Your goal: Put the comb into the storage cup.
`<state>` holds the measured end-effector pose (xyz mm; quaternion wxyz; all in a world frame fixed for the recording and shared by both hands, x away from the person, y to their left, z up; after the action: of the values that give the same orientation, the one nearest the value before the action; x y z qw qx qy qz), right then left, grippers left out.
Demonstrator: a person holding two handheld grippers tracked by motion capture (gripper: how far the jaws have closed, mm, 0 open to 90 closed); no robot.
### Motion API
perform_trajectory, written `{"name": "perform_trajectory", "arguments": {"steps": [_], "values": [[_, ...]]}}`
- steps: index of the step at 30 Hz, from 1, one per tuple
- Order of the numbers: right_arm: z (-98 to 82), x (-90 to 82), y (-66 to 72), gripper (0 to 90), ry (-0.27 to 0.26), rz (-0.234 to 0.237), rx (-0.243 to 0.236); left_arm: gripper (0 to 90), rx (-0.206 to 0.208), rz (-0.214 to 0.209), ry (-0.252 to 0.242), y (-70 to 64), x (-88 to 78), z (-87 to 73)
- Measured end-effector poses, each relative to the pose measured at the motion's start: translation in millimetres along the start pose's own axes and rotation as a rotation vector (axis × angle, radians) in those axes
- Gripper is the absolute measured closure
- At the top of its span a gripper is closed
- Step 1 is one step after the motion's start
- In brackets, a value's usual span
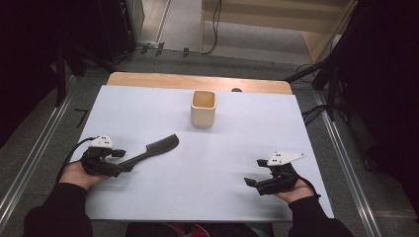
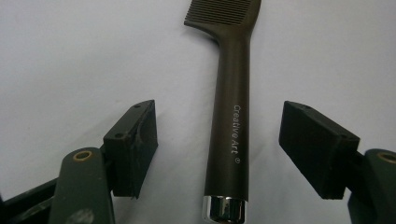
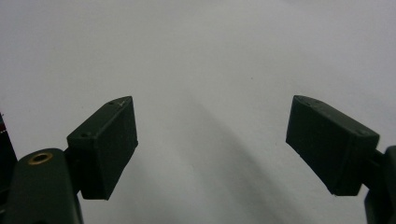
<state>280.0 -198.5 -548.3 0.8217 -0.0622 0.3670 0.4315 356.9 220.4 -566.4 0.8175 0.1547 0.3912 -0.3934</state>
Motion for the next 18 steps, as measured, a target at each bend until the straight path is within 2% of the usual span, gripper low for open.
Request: {"name": "perform_trajectory", "arguments": {"steps": [3, 4, 5, 7, 8, 9, 10, 14, 18], "values": [[-0.1, 0.1, 0.0, 14.8, 0.001, 0.000, 0.001, 31.4, 0.018, 0.023, -0.006, -0.5, 0.2, -1.3], [-0.2, 0.2, 0.0, 14.8, 0.001, 0.000, 0.002, 32.8, 0.038, 0.050, 0.001, -1.5, 0.7, -1.9], [-0.2, 0.2, 0.0, 14.8, 0.002, 0.001, 0.002, 33.7, 0.038, 0.050, 0.001, -1.5, 0.7, -1.9], [-0.2, 0.1, 0.1, 14.8, 0.002, 0.000, 0.001, 36.3, 0.075, 0.095, 0.015, -2.8, 1.6, -2.6], [-0.2, 0.2, 0.1, 14.8, 0.002, 0.000, 0.001, 36.8, 0.081, 0.109, 0.019, -2.7, 1.6, -2.7], [-0.2, 0.2, 0.1, 14.8, 0.002, 0.000, 0.001, 39.5, 0.081, 0.109, 0.019, -2.7, 1.6, -2.7], [-0.1, 0.2, 0.2, 14.8, 0.002, 0.001, 0.000, 42.7, 0.080, 0.127, 0.023, -2.6, 1.5, -2.5], [-0.1, 0.4, 0.2, 14.8, 0.002, 0.002, 0.000, 46.2, 0.076, 0.149, 0.021, -4.0, 2.5, -2.1], [-0.2, 0.7, 0.0, 14.8, 0.002, 0.003, 0.002, 51.6, 0.074, 0.152, -0.008, -5.6, 2.6, -3.3]]}}
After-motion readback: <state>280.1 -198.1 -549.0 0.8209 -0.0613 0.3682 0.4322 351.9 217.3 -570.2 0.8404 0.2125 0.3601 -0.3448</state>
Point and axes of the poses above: each handheld gripper's, and its own axes: x roughly forward along the jaws, z roughly out of its top, y roughly to its left, the point moved 10 cm from there along x, roughly forward along the jaws, and after that the axes turned 7 degrees about z, right-handed, at the moved point
